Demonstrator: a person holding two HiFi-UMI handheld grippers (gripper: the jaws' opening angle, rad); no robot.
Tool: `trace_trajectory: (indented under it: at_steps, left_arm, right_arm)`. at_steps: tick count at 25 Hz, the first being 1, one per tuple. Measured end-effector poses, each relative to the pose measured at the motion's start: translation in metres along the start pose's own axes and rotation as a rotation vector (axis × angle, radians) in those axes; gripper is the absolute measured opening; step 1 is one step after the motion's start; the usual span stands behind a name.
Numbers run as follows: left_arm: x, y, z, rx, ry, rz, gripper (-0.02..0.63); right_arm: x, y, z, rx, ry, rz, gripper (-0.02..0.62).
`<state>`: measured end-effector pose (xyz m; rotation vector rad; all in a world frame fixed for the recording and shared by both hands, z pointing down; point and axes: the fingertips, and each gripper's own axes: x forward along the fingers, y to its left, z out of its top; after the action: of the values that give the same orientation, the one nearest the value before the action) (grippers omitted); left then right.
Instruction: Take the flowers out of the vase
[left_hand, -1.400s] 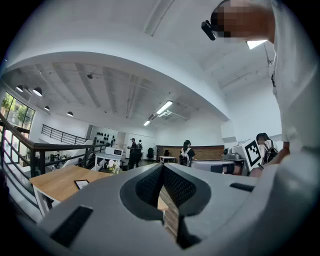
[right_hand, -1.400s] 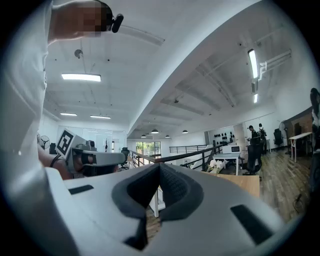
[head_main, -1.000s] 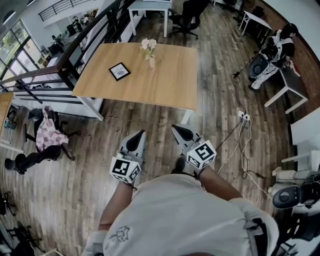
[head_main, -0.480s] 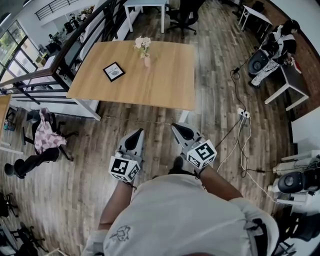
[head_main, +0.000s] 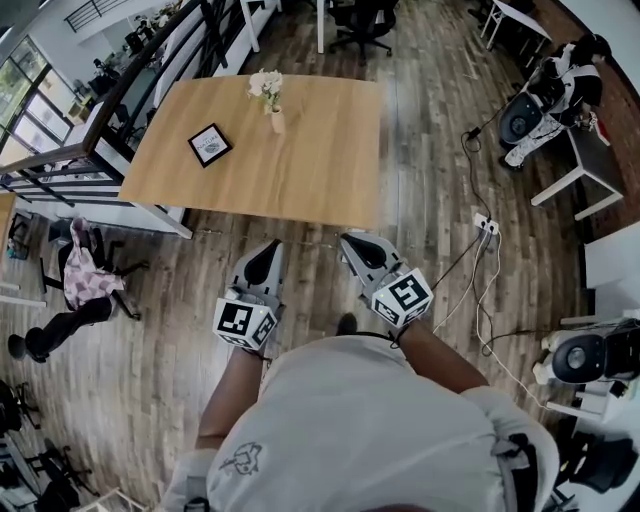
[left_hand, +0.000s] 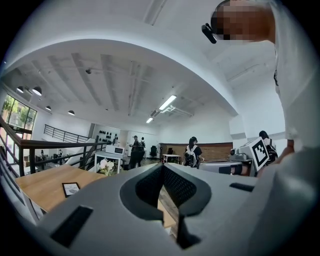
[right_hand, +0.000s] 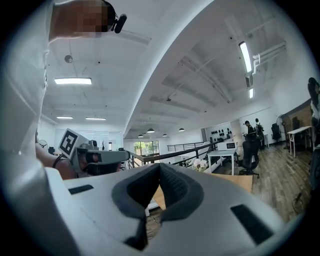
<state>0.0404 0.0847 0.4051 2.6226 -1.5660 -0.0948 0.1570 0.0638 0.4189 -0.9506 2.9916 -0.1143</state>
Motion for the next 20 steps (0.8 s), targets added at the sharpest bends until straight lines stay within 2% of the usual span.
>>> trace_trajectory:
  at_steps: [5, 10, 20]
  left_arm:
    - [0.041, -0.002, 0.003, 0.018, 0.000, 0.018, 0.003]
    - [0.058, 0.005, 0.001, 0.017, 0.009, 0.046, 0.003]
    - [0.083, 0.075, -0.002, -0.004, 0.006, 0.062, 0.003]
  right_arm:
    - [0.007, -0.038, -0.004, 0.014, 0.010, 0.028, 0.005]
    - [0.018, -0.061, -0.004, 0.026, 0.012, 0.048, 0.005]
    - [0.089, -0.083, -0.008, 0.032, 0.031, 0.054, 0.004]
